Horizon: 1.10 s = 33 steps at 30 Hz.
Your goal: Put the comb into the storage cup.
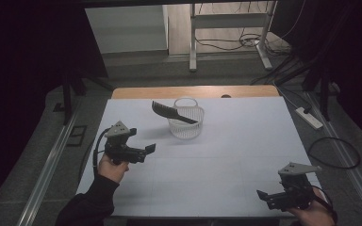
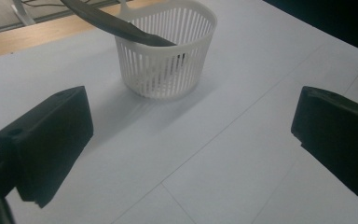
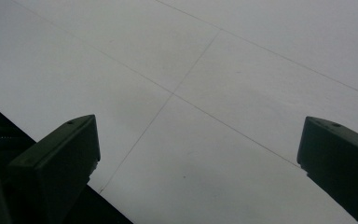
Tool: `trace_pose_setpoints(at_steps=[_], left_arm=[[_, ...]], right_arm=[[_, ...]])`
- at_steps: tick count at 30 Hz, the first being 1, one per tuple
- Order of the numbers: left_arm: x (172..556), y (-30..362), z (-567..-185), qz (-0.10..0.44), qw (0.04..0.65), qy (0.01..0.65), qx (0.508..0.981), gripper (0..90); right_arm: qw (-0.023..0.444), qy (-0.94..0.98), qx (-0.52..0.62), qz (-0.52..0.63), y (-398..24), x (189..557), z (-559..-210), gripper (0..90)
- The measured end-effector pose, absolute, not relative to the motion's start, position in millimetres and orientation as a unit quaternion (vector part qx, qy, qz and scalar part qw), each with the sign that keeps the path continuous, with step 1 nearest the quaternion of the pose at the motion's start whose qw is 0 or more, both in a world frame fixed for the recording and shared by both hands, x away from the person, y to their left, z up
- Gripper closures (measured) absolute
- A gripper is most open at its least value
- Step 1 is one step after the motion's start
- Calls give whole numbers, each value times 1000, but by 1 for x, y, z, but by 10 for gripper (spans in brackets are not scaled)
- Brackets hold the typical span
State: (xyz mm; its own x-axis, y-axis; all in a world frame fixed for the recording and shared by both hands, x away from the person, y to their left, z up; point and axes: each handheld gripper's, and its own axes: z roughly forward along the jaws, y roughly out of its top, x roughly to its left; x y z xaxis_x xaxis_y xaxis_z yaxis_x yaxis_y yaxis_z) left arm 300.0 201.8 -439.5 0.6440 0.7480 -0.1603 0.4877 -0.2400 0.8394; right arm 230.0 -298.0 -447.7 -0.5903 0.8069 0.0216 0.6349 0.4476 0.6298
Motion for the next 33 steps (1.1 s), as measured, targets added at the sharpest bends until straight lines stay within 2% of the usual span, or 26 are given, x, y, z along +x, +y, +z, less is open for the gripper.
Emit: trace_pose_setpoints(at_steps=[33], left_arm=[[274,207,-442,140,450,406,783,0]], right_arm=[[148,833,429,317,-300,227,-446,0]])
